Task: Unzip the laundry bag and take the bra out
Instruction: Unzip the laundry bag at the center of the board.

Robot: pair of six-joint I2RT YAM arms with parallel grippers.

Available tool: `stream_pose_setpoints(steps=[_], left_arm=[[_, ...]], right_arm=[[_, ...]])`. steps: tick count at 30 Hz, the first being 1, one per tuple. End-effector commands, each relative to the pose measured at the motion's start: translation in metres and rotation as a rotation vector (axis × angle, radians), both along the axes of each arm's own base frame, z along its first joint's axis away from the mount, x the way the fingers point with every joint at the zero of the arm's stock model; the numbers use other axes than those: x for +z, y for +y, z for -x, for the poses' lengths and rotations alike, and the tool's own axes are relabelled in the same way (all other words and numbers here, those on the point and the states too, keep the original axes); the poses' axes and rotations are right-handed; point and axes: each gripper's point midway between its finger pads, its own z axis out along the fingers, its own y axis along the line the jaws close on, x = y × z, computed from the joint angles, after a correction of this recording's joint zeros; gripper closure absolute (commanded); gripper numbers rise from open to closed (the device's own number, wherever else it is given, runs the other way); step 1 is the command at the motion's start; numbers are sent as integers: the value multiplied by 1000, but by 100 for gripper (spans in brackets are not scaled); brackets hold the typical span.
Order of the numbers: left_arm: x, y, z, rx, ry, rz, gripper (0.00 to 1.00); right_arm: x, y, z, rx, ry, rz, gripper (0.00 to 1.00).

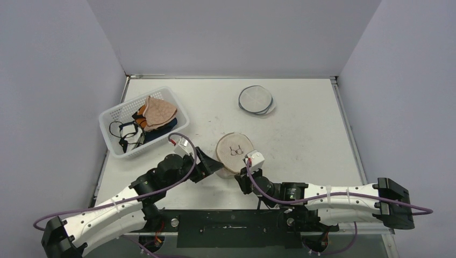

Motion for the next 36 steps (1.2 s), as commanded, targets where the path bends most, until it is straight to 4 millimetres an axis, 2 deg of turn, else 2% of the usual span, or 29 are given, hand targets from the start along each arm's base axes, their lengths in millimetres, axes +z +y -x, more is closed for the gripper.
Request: stream_pose_setpoints(steps=[1,8,17,23,26,32,36], left_arm=[[13,-17,-14,72,-19,73,29],[21,-41,-27,54,-30,69,36],[22,-38,-40,121,-44,72,52],[19,-33,-47,149,-50,51,87],[16,-30,-49,158,-47,44,100],[11,-20,-56,164,-35,47,100],[10,-15,-60,161,-32,53,100]], right_arm=[[31,23,0,35,-27,-84,95],[40,28,2,57,-31,-98,95],[50,30,4,72,-37,-116,95],[52,25,2,56,-40,-116,95],[51,21,2,46,-39,-109,95],[49,9,-1,12,-42,-96,95],[36,-8,-5,-44,-37,-41,95]])
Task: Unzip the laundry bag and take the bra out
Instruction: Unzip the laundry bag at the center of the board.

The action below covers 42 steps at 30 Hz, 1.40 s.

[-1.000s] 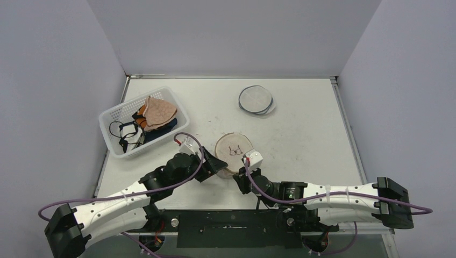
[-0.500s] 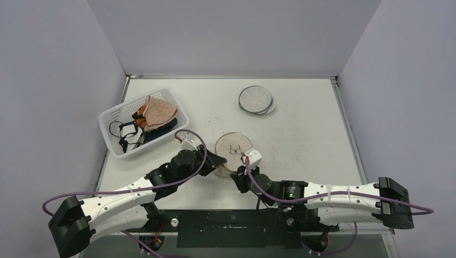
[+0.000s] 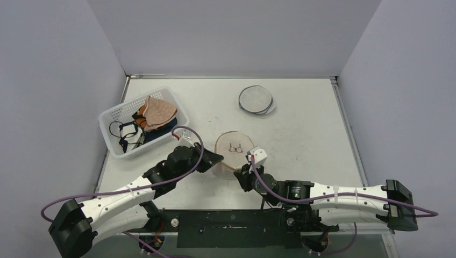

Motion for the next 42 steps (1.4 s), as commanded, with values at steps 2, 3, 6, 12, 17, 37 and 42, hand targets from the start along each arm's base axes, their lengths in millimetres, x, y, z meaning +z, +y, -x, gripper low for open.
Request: stream_pose_setpoints(steps=[2,3,6,12,17,37,42], left_arm=[[24,8,-19,36,-71,45,100],[23,8,-19,29,-70,45,100],[23,7,-21,7,-70,40,100],[26,-1,-31,-55,-76,27,100],[32,-13,-40,-101,-82,1,64],[31,-6,21,-68,-50,80,25],[39,-20,8,-61,-67,72,36]], right_arm=[[2,-22,-8,-98,-11,12,95],[1,-26,-9,-113,-9,8,95],[-1,-32,-11,-139,-8,4,95],[-5,-29,-8,-118,0,-3,95],[-4,-21,-7,-103,5,-9,95],[27,36,-1,36,-11,-72,95],[26,38,1,44,-1,-73,95]])
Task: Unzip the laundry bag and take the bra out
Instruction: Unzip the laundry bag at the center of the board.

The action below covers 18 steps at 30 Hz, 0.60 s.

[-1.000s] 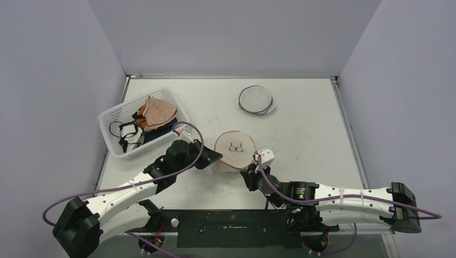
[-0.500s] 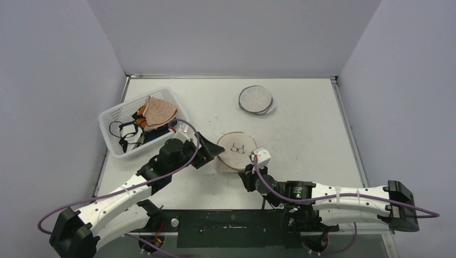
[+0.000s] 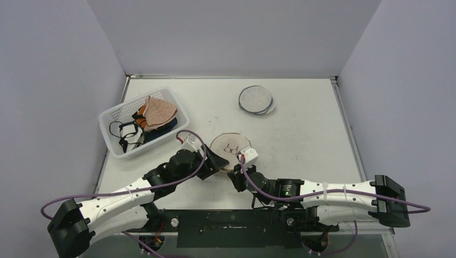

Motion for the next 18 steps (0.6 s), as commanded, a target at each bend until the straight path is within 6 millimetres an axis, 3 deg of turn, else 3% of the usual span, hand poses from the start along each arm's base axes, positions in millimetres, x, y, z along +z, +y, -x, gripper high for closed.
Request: stream_pose_setpoints(steps=[1,5,14,18], left_arm=[[52,-19,-24,42,-105,103,42],[49,-17,-30,74,-106,103,68],[41,-2,-37,126,-107,87,95],[35,3,-39,128,-92,85,100]], right_arm=[[34,18,1,24,-17,-111,95],[38,17,2,25,-10,-126,95],[36,-2,-2,-40,-7,-113,95],[26,-17,-4,-78,-3,-80,95]])
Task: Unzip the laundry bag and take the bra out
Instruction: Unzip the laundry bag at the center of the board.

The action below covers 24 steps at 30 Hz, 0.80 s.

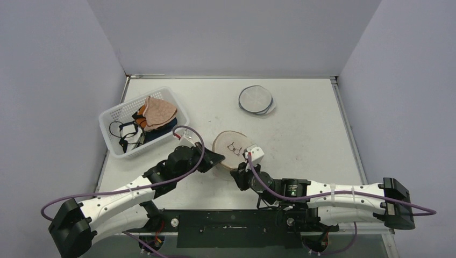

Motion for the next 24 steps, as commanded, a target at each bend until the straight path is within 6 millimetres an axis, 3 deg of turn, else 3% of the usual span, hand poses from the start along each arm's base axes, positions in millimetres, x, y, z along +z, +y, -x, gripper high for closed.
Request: stream_pose_setpoints(steps=[1,9,14,17,22,23,24], left_arm=[[14,7,-14,42,-46,42,100],[14,7,-18,-21,-61,49,100],[16,13,-34,-109,-89,-8,100],[19,7,-41,-163,-114,-37,98],[14,-9,-48,-290,-103,-99,80],[16,-10,-49,-295,-102,-101,68],[17,-8,-48,-288,-101,-102,48]], right_arm=[[9,-16,-6,-73,-11,-20,95],[-3,-37,-9,-129,-9,2,95],[-4,-37,-7,-109,-13,-8,95],[-1,-34,-6,-98,-16,-21,95],[-1,-29,-8,-92,-20,-3,95],[-1,-28,-8,-90,-19,-1,95],[0,-27,-8,-88,-20,-2,95]])
